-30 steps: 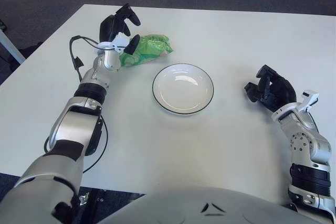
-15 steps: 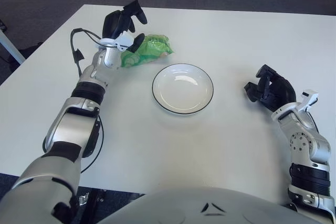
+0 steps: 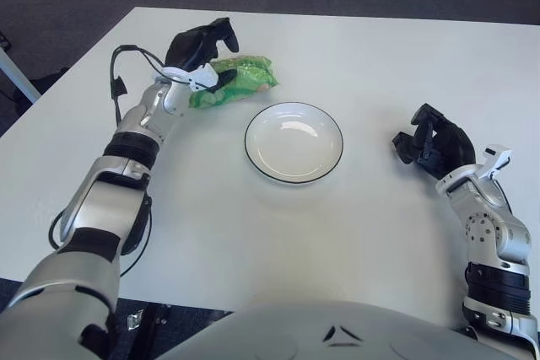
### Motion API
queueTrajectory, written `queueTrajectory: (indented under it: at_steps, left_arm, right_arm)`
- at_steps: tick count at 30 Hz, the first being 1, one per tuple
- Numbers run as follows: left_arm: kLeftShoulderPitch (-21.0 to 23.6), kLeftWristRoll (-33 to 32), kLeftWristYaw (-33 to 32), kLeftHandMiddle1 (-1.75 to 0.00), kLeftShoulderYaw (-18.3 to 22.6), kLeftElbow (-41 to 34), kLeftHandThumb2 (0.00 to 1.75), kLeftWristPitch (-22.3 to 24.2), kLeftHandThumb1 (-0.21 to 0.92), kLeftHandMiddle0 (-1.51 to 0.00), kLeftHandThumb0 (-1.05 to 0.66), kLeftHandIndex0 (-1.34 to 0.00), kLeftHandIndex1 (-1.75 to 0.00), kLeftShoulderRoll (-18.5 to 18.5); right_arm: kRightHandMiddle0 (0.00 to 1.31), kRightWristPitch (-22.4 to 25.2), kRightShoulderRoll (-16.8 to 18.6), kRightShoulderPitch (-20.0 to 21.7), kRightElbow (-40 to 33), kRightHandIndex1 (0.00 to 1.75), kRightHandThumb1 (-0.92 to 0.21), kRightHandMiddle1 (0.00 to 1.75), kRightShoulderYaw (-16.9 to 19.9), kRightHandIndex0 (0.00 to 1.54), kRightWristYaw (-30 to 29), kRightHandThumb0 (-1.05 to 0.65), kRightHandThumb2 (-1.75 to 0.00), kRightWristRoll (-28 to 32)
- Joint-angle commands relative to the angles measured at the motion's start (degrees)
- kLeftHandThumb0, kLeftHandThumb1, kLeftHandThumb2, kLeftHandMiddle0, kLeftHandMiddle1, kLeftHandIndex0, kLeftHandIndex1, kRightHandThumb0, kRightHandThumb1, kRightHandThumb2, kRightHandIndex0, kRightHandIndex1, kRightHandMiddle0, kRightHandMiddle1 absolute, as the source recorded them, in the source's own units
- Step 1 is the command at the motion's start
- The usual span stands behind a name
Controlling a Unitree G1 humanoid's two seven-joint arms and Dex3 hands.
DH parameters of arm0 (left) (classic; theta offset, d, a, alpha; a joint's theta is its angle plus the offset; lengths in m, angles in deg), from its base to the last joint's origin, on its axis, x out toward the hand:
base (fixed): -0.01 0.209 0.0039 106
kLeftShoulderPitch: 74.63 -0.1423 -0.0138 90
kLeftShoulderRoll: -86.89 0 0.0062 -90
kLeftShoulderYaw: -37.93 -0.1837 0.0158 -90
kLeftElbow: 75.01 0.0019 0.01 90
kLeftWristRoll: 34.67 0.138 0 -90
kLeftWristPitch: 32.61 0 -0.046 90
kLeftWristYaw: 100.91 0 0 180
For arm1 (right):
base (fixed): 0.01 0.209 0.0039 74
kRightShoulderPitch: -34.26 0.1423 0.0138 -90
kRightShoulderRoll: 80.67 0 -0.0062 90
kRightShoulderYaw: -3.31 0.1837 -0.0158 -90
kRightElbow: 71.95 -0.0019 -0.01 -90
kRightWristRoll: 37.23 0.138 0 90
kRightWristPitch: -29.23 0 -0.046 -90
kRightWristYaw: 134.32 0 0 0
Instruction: Put the snack into the plate.
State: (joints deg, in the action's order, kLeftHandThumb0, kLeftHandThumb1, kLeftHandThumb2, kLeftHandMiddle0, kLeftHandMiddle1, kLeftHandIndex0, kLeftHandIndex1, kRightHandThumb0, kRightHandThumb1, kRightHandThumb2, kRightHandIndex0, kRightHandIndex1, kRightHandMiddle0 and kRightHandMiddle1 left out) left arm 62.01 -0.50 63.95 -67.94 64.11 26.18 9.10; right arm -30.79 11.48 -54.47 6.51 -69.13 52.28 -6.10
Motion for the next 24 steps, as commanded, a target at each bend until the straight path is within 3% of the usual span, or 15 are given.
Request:
queueTrajectory:
  at_steps: [1,9,24]
  left_arm:
    - [2.1,3.0,0.7,-0.84,-2.3,1.8,0.67,1.0,0.67,-0.04,-0.85,-0.02,-1.07,1.5]
    - [7.4,10.0,-1.4,-0.27,-8.5,10.4,0.41,3.0,0.9,0.0,-1.03,0.0,-0.62,0.9]
    - [9.6,14.0,-4.8,-0.02,-14.2,17.6,0.53,7.5,0.92,0.0,-1.05,0.0,-0.21,-1.8]
  right_arm:
    - [0.65,2.8,1.0,-3.1,3.5,1.75,-0.28,1.75,-0.7,1.29,-0.6,-0.5,-1.37,-1.1]
    - [0.65,2.8,1.2,-3.2,3.4,1.75,-0.28,1.75,-0.5,1.29,-0.5,-0.5,-1.36,-1.2]
    - [0.65,2.8,1.3,-3.2,3.2,1.75,-0.28,1.75,-0.6,1.29,-0.6,-0.5,-1.36,-1.3]
